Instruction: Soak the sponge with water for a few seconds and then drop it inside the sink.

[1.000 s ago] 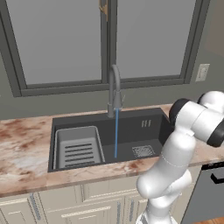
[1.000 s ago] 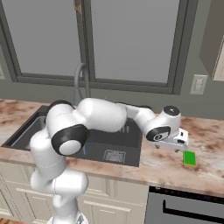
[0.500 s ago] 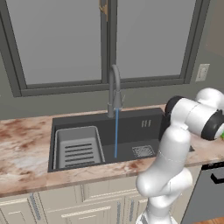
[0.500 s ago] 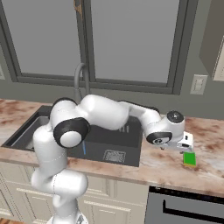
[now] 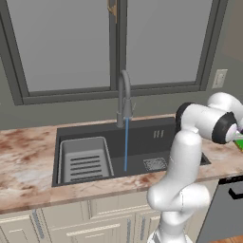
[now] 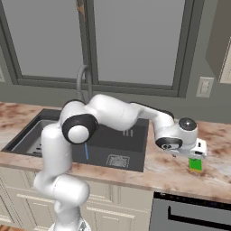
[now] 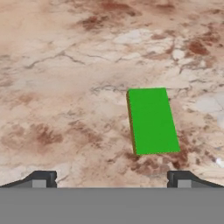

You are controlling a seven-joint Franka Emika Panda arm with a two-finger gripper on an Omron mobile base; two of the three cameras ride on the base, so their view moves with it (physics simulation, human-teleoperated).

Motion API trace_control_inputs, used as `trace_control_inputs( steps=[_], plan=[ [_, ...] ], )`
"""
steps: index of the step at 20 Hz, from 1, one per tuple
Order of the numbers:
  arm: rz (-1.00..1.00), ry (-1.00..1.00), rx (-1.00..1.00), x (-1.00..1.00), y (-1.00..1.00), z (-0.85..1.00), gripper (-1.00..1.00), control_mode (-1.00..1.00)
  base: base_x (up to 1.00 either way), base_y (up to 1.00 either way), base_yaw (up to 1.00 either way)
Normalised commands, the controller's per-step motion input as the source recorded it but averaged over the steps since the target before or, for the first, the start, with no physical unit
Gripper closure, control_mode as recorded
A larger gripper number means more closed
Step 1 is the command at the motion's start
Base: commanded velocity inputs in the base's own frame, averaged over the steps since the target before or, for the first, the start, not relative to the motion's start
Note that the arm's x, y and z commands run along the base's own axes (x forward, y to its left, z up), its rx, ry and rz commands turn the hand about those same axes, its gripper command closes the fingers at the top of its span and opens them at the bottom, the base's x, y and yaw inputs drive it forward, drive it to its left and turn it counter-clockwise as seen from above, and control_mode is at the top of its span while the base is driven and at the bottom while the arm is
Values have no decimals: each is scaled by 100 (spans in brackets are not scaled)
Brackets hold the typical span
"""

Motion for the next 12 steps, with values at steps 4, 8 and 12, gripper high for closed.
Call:
trace_control_inputs(
  steps=[4,8,12],
  plan=[
    [0,1,0,0,-37,0,-100,-100,0,0,0],
    [1,0,0,0,-19,0,-100,-100,0,0,0],
    [5,0,0,0,-5,0,-100,-100,0,0,0]
  ],
)
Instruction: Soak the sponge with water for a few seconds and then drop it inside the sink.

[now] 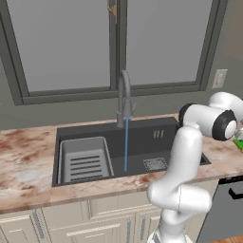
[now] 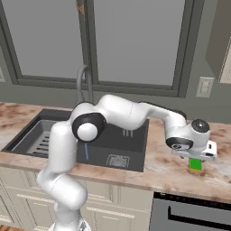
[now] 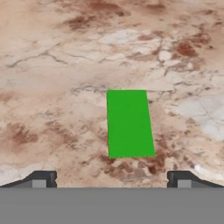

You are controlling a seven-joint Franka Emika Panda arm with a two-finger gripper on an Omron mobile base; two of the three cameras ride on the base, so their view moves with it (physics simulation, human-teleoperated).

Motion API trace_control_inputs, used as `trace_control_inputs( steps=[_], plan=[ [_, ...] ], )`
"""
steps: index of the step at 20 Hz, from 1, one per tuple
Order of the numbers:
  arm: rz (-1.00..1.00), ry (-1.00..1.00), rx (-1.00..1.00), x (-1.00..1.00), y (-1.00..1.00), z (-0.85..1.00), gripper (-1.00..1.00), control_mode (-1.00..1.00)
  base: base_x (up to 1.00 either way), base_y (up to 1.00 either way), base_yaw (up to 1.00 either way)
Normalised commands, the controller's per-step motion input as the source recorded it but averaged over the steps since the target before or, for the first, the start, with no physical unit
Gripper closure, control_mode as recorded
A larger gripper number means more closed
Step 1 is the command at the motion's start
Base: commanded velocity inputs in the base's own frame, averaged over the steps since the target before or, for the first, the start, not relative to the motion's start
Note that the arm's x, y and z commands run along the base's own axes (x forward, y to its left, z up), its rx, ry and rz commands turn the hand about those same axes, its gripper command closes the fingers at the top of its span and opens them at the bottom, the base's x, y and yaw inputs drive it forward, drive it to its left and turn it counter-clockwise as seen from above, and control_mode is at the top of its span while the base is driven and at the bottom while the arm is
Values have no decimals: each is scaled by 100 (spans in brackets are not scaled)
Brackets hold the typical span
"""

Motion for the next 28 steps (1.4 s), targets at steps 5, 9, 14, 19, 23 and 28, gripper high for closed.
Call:
trace_control_inputs(
  steps=[5,9,14,19,23,28],
  plan=[
    [5,0,0,3,0,0,-100,-100,0,0,0],
    [4,0,0,16,0,-3,-100,-100,0,0,0],
    [5,0,0,23,0,-9,-100,-100,0,0,0],
    [4,0,-1,18,0,-7,-100,-100,0,0,0],
    [3,0,0,13,0,-6,-100,-100,0,0,0],
    [2,1,0,1,0,-3,-100,-100,0,0,0]
  ],
)
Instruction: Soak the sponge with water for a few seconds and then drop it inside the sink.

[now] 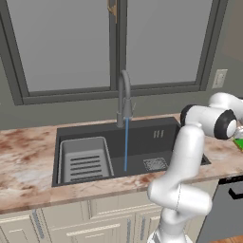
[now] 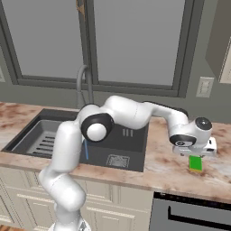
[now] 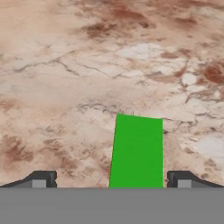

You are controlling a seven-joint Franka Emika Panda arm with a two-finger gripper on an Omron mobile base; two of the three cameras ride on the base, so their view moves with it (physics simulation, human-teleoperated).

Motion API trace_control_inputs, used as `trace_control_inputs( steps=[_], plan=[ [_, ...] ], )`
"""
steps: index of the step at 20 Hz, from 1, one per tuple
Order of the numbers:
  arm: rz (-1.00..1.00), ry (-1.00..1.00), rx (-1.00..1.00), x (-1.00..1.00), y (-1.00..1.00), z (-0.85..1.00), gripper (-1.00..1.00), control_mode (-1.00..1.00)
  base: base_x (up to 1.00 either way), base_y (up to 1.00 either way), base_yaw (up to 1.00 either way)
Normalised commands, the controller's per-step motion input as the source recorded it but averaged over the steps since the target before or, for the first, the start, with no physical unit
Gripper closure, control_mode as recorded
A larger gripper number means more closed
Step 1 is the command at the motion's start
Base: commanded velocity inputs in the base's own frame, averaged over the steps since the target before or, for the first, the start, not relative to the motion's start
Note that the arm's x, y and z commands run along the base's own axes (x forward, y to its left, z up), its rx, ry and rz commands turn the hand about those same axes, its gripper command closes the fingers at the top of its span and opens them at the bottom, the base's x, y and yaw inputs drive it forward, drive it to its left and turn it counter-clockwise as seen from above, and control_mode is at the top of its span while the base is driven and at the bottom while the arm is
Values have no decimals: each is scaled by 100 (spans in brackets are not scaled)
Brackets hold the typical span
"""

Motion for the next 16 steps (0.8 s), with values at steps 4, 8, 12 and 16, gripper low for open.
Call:
trace_control_inputs(
  steps=[4,8,12,16],
  plan=[
    [0,1,0,0,-9,-13,-100,-100,0,0,0],
    [0,1,0,0,-25,-21,-100,-100,0,0,0],
    [0,0,0,0,-23,-9,-100,-100,0,0,0],
    [1,0,0,3,-20,0,-100,-100,0,0,0]
  ],
)
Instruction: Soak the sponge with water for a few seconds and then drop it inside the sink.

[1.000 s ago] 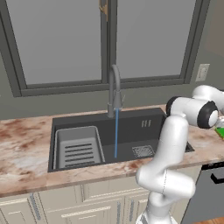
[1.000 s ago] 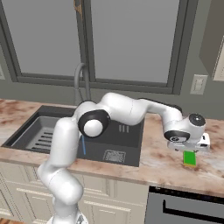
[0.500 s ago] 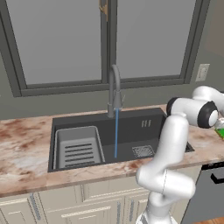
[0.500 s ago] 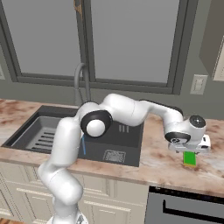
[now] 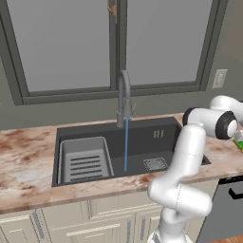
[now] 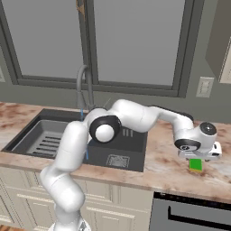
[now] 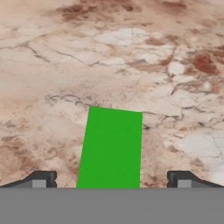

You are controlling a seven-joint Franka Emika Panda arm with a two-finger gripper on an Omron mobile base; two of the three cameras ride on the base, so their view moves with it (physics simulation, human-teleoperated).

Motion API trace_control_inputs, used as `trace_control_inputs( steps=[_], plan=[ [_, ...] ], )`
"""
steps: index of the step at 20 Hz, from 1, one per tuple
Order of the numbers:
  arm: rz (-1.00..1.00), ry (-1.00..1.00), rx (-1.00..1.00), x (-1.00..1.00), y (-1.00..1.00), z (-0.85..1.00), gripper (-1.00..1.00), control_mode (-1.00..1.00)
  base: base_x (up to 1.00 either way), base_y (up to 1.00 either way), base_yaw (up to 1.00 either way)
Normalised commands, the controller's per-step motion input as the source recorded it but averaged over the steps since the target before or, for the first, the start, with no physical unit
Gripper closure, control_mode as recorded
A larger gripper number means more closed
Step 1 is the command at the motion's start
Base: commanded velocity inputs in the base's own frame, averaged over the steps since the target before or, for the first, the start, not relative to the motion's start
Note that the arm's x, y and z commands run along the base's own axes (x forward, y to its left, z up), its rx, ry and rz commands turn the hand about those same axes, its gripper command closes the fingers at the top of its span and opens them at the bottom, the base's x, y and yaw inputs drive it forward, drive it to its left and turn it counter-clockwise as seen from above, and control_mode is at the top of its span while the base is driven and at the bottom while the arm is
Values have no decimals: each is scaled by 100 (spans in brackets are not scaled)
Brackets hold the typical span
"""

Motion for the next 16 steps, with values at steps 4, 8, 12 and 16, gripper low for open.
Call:
trace_control_inputs(
  steps=[4,8,12,16],
  plan=[
    [1,0,0,0,-5,0,-100,-100,0,0,0],
    [0,2,0,0,0,0,-100,-100,0,0,0],
    [0,2,0,0,8,-1,-100,-100,0,0,0],
    [0,1,0,0,17,-5,-100,-100,0,0,0]
  ],
)
